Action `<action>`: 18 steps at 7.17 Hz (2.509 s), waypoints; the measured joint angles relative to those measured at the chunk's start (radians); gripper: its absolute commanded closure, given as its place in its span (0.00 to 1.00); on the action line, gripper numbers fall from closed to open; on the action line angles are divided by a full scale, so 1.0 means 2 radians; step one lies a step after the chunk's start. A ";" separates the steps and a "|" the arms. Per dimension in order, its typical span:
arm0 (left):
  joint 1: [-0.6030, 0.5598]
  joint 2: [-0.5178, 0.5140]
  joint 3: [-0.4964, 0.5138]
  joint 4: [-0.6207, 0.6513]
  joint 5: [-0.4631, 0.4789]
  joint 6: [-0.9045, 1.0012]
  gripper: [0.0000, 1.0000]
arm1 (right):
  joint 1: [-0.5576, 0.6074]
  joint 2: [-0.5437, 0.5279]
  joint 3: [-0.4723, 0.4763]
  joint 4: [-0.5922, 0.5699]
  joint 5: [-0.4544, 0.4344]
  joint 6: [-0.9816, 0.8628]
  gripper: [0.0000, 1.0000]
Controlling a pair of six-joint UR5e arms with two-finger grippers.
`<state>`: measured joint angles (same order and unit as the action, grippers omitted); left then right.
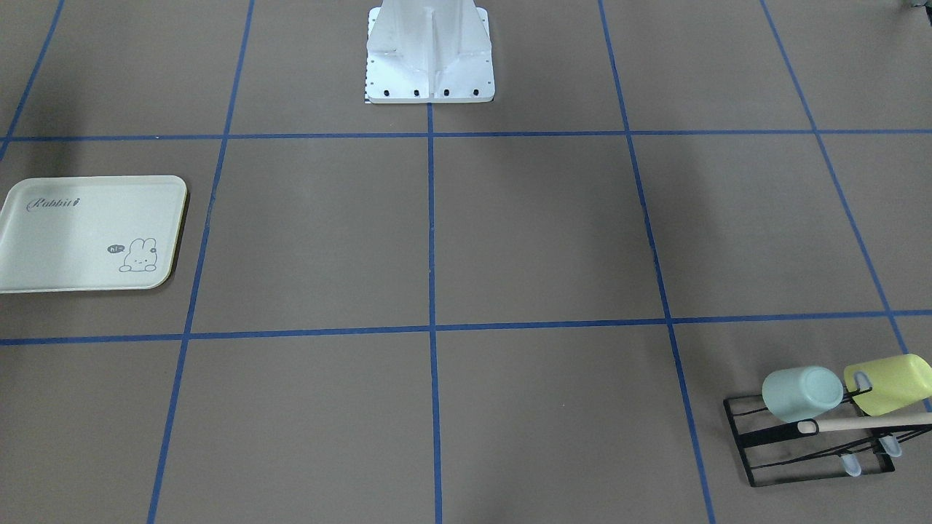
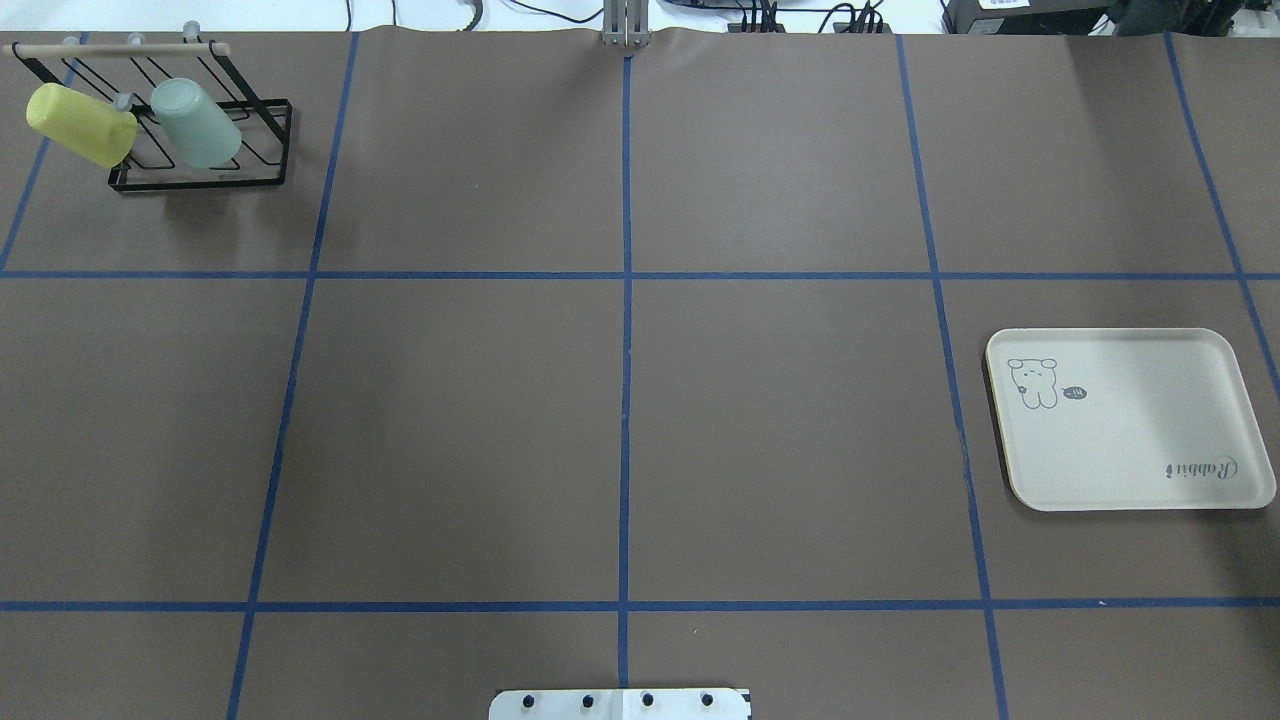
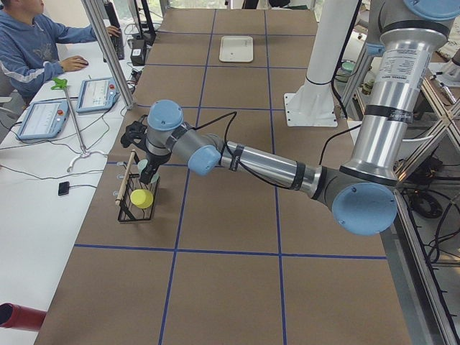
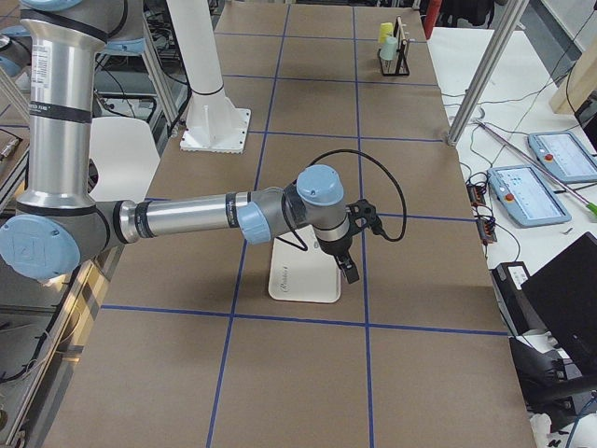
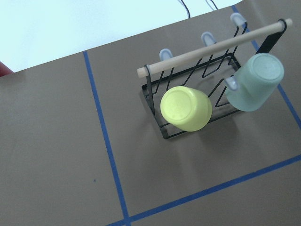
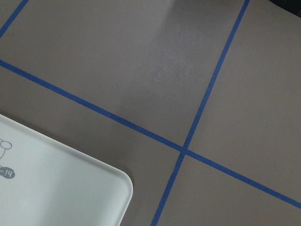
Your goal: Left arm grabs green cup and hands to right arm on tray
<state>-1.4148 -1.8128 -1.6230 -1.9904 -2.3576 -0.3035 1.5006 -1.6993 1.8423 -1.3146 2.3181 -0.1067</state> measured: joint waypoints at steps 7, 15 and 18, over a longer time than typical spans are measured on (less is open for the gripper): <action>0.088 -0.133 0.142 -0.003 0.068 -0.064 0.00 | -0.001 -0.005 0.000 0.001 0.017 -0.001 0.00; 0.126 -0.162 0.219 -0.039 0.122 -0.067 0.00 | -0.001 -0.006 0.000 0.001 0.017 -0.001 0.00; 0.128 -0.161 0.220 -0.039 0.122 -0.066 0.00 | -0.001 -0.006 0.000 0.001 0.018 -0.001 0.00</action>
<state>-1.1593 -2.1346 -1.1833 -2.0690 -2.1138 -0.4355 1.4988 -1.7104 1.8423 -1.3131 2.3531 -0.1089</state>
